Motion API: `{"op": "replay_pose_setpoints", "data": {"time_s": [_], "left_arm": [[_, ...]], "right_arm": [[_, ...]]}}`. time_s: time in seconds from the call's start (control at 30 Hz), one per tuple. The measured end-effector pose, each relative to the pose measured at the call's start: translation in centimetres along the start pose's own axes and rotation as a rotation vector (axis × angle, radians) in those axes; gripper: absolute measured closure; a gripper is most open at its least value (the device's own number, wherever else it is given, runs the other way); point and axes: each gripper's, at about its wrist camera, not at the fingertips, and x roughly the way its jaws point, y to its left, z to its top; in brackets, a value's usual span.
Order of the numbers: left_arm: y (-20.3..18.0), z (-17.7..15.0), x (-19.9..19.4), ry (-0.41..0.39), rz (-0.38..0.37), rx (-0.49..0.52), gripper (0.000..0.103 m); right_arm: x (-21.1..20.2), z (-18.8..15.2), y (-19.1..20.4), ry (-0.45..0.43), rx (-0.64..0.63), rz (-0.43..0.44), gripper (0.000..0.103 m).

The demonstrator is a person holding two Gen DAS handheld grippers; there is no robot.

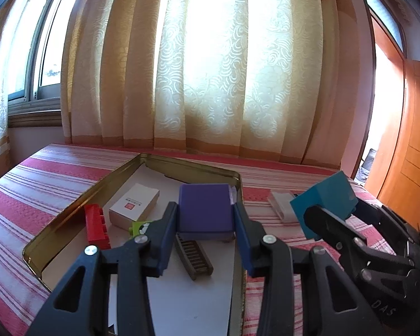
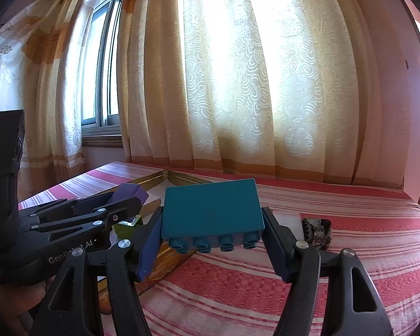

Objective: Organize rigid objects
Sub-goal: 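Carry the teal and purple blocks with both tools over the tin tray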

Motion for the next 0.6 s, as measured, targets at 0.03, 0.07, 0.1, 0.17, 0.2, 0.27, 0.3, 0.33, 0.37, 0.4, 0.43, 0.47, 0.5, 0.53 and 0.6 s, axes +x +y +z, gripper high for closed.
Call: {"op": "replay_pose_setpoints", "data": {"time_s": [0.03,0.07,0.1,0.17,0.2,0.27,0.3,0.33,0.37,0.4,0.43,0.47,0.5,0.53,0.6], "left_arm": [[0.1,0.0,0.0,0.0,0.001,-0.001,0.064],[0.2,0.0,0.0,0.0,0.002,-0.002,0.064],[0.3,0.0,0.0,-0.001,0.002,-0.003,0.064],[0.4,0.0,-0.1,-0.002,0.002,-0.004,0.064],[0.4,0.0,-0.1,-0.001,0.002,-0.004,0.064],[0.6,0.0,-0.1,-0.001,0.005,-0.005,0.064],[0.7,0.1,-0.1,-0.002,0.007,-0.006,0.064],[0.9,0.1,-0.1,-0.003,0.009,-0.007,0.064],[1.0,0.1,-0.2,-0.002,0.01,-0.007,0.064],[1.1,0.1,-0.1,-0.002,0.012,-0.007,0.064],[1.2,0.1,-0.2,-0.001,0.015,-0.008,0.064],[1.4,0.1,-0.2,0.001,0.016,-0.008,0.064],[1.5,0.1,-0.1,0.004,0.016,-0.007,0.064],[1.6,0.2,-0.1,0.007,0.018,-0.007,0.064],[1.9,0.2,-0.1,0.01,0.023,-0.005,0.064]], "right_arm": [[0.0,0.0,0.1,0.001,-0.001,0.002,0.035],[0.1,0.0,0.1,0.001,-0.002,0.004,0.035],[0.1,0.0,0.2,0.002,-0.003,0.006,0.035],[0.1,0.0,0.3,0.002,-0.004,0.009,0.035],[0.2,0.0,0.3,0.002,-0.003,0.01,0.035],[0.3,0.0,0.4,0.003,-0.003,0.014,0.035],[0.4,0.1,0.5,0.003,-0.003,0.016,0.035],[0.4,0.0,0.6,0.003,-0.004,0.019,0.035],[0.4,0.0,0.7,0.004,-0.005,0.021,0.035],[0.4,0.0,0.8,0.006,-0.006,0.024,0.035],[0.5,0.0,0.8,0.008,-0.006,0.027,0.035],[0.5,0.0,0.9,0.01,-0.006,0.029,0.035],[0.7,0.0,1.0,0.013,-0.006,0.034,0.035],[0.8,0.0,1.2,0.016,-0.007,0.037,0.035],[1.0,0.0,1.4,0.022,-0.009,0.045,0.035]]}}
